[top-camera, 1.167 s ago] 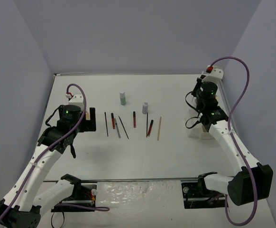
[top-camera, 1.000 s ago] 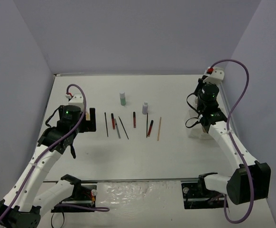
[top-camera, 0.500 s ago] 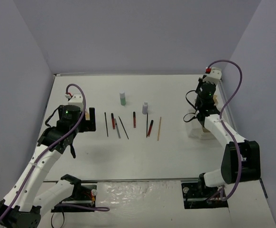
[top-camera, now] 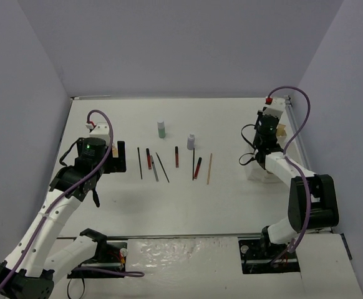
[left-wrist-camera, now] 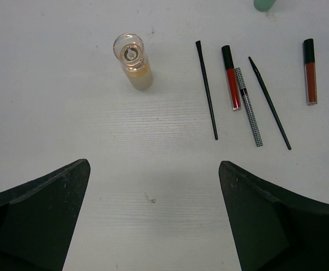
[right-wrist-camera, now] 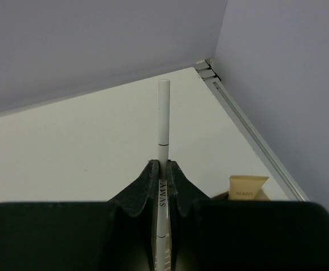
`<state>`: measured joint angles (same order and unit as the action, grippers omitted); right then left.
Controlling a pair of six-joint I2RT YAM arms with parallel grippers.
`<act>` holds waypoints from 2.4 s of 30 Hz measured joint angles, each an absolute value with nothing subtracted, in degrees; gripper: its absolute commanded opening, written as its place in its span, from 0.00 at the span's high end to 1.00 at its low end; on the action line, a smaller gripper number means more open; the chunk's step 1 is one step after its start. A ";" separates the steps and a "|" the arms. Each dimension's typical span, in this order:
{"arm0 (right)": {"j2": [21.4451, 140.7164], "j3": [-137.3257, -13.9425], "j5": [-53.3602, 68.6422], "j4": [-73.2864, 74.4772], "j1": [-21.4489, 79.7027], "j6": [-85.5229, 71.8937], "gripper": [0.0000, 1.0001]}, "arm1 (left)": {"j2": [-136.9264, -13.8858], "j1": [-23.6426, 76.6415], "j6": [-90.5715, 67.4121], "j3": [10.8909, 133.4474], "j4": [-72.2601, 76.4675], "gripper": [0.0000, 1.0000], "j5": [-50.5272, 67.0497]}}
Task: Organize the makeup
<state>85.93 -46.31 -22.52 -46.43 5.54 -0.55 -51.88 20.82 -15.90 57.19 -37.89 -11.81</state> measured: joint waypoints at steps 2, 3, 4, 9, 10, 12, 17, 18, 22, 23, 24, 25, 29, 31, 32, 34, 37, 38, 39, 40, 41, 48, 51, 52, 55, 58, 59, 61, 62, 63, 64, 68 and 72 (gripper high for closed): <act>85.93 -45.12 -22.55 -46.75 5.54 -0.81 0.97 | -51.86 20.82 -15.90 57.19 -37.89 0.03 -11.79; 85.93 -44.55 -22.56 -46.83 5.54 -0.96 0.95 | -51.86 20.82 -15.90 57.17 -37.89 0.03 -11.78; 85.93 -44.08 -22.57 -46.86 5.54 -1.13 0.93 | -51.86 20.82 -15.90 57.17 -37.88 0.03 -11.76; 85.85 -43.34 -22.49 -46.74 5.34 -2.18 0.85 | -51.86 20.82 -15.90 57.17 -37.87 0.03 -11.60; 85.75 -43.24 -22.47 -46.69 5.30 -2.49 0.84 | -51.86 20.82 -15.90 57.17 -37.87 0.03 -11.60; 85.41 -42.92 -22.44 -46.36 5.28 -2.96 0.80 | -51.86 20.82 -15.90 57.17 -37.87 0.03 -11.60; 82.73 -41.84 -21.64 -44.31 5.28 -3.84 0.77 | -51.83 20.82 -15.90 57.06 -37.87 0.03 -11.60; 81.93 -41.70 -21.51 -43.81 5.28 -4.10 0.75 | -51.82 20.82 -15.90 57.02 -37.85 0.03 -11.60; 77.64 -41.65 -20.40 -40.85 5.35 -5.25 0.63 | -51.49 20.82 -15.90 56.66 -37.82 0.03 -11.60; 76.40 -41.65 -20.03 -40.05 5.47 -5.65 0.62 | -51.44 20.82 -15.90 56.64 -37.82 0.03 -11.60; 75.13 -41.91 -19.66 -38.32 5.75 -6.09 0.60 | -51.39 20.82 -15.90 56.64 -37.82 0.03 -11.60; 74.00 -42.34 -19.30 -36.37 6.15 -6.67 0.58 | -51.36 20.82 -15.90 56.64 -37.82 0.03 -11.60; 71.83 -47.03 -18.45 -25.74 9.99 -9.32 0.48 | -51.33 20.82 -15.90 56.64 -37.82 0.03 -11.62; 71.94 -50.82 -18.12 -19.49 13.57 -11.44 0.47 | -51.32 20.78 -15.90 56.64 -37.82 0.03 -11.60; 72.07 -52.73 -17.77 -16.33 15.42 -12.75 0.46 | -51.31 20.75 -15.90 56.64 -37.82 0.03 -11.60; 72.82 -55.74 -16.49 -11.59 18.41 -15.46 0.45 | -51.31 20.64 -15.90 56.64 -37.83 0.03 -11.62; 75.69 -59.25 -15.00 -4.15 22.11 -20.28 0.42 | -51.33 20.60 -15.90 56.64 -37.83 0.03 -11.62; 77.36 -59.89 -14.55 -2.25 23.40 -21.60 0.42 | -51.33 20.60 -15.90 56.64 -37.83 0.03 -11.62; 79.10 -60.46 -14.09 -0.46 24.71 -22.87 0.42 | -51.33 20.60 -15.90 56.64 -37.84 0.03 -11.62; 81.15 -60.87 -13.42 1.40 26.08 -24.29 0.42 | -51.33 20.60 -15.90 56.64 -37.85 0.03 -11.62; 83.41 -61.17 -12.61 3.27 27.46 -25.81 0.42 | -51.33 20.60 -15.90 56.64 -37.87 0.03 -11.62; 96.70 -61.51 -8.89 8.86 31.33 -32.80 0.46 | -51.33 20.60 -15.90 56.64 -37.89 0.03 -11.62; 100.25 -62.25 -8.56 9.47 31.22 -34.31 0.49 | -51.33 20.60 -15.92 56.66 -37.89 0.03 -11.62; 101.17 -62.58 -8.50 9.61 31.22 -34.66 0.50 | -51.33 20.60 -15.91 56.65 -37.89 0.03 -11.63; 103.30 -63.49 -8.52 9.64 31.19 -35.44 0.54 | -51.33 20.60 -15.92 56.66 -37.91 0.03 -11.62; 105.23 -64.15 -8.55 9.56 31.16 -36.04 0.59 | -51.33 20.60 -15.91 56.64 -37.91 0.03 -11.62; 105.79 -64.33 -8.60 9.55 31.15 -36.18 0.61 | -51.33 20.60 -15.92 56.64 -37.91 0.03 -11.62; 106.37 -64.91 -8.96 9.35 31.07 -36.39 0.65 | -51.33 20.60 -15.92 56.64 -37.91 0.03 -11.62; 106.65 -65.08 -9.06 9.19 31.07 -36.52 0.70 | -51.33 20.60 -15.92 56.64 -37.91 0.03 -11.62; 106.76 -65.22 -9.17 9.06 31.07 -36.59 0.75 | -51.33 20.60 -15.92 56.64 -37.91 0.03 -11.62; 106.84 -65.28 -9.36 9.02 31.05 -36.78 0.82 | -51.33 20.60 -15.92 56.64 -37.91 0.03 -11.62; 107.07 -65.28 -10.22 8.88 30.69 -37.29 1.00 | -51.33 20.60 -15.92 56.64 -37.91 0.03 -11.62; 107.09 -65.28 -10.87 8.86 30.29 -37.29 1.00 | -51.31 20.60 -15.92 56.64 -37.91 0.03 -11.62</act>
